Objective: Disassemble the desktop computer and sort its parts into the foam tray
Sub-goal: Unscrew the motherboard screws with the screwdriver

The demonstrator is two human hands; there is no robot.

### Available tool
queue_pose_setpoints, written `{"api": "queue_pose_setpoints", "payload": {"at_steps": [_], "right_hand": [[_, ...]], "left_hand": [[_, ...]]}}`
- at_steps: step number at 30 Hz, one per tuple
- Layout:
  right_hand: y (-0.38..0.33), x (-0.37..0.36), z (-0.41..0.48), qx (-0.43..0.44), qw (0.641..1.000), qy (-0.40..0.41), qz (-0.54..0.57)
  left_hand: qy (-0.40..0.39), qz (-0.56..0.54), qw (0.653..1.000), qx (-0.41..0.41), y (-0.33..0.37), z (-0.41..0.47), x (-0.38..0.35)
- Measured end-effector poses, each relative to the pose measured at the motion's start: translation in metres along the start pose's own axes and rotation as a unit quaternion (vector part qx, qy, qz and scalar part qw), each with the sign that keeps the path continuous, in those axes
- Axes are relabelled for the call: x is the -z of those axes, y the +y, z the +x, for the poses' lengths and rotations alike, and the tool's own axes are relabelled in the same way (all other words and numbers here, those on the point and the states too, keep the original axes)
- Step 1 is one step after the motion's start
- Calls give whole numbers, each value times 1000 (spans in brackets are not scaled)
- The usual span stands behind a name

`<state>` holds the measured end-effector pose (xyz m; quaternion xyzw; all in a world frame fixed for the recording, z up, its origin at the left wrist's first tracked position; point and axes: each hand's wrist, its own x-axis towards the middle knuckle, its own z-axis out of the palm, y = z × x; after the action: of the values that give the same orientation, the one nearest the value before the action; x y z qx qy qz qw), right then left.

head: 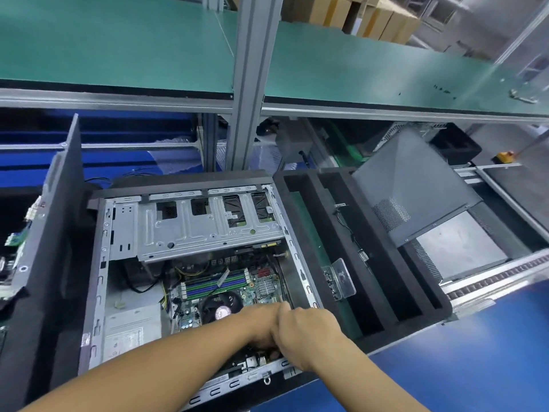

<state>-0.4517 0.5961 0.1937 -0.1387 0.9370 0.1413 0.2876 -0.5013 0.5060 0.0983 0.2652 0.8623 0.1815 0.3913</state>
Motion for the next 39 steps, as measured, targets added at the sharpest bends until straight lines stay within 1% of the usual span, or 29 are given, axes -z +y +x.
{"api": "queue_pose_setpoints", "payload": {"at_steps": [3,6,7,8,10,11,12,16,18,21,23,26,28,31,35,37,39], "right_hand": [[6,3,-1,-32,999,21,18],[15,9,3,-27,999,40,17],[18,10,4,-18,999,36,25],[21,11,5,-5,999,27,31],[26,14,6,34,998,19,39],[29,15,5,56,997,16,42],[31,16,5,74,996,13,43],[35,21,5,99,994,-5,45],[37,23,5,93,994,-13,50],[36,24,4,77,995,-16,54],[33,25,5,46,995,-4,84],[27,27,10,25,997,-2,74],[24,28,10,43,996,3,78],[26,25,6,83,992,24,90],[28,19,2,120,990,14,73],[27,17,0,92,992,18,90],[24,18,-2,47,991,46,115]], "left_hand": [[30,-9,999,-26,1,-1,-1],[37,-16,998,-41,1,3,-1],[26,-25,998,-48,1,3,-1],[-1,-42,997,-58,-1,4,0],[-87,-90,990,-67,-4,2,9],[-119,-105,985,-62,-5,0,16],[-130,-110,983,-62,-7,-1,24],[-90,-120,981,-122,-5,-4,48],[-97,-142,975,-139,-1,-3,46],[-93,-170,972,-130,0,2,37],[-79,-189,972,-117,-1,3,33],[-62,-254,960,-102,-1,1,23],[-59,-259,959,-101,0,-1,18],[-75,-260,956,-112,-3,-4,17],[-54,-267,956,-110,-4,-5,16],[-41,-263,958,-108,-4,-5,13],[-33,-258,959,-111,-4,-4,11]]}}
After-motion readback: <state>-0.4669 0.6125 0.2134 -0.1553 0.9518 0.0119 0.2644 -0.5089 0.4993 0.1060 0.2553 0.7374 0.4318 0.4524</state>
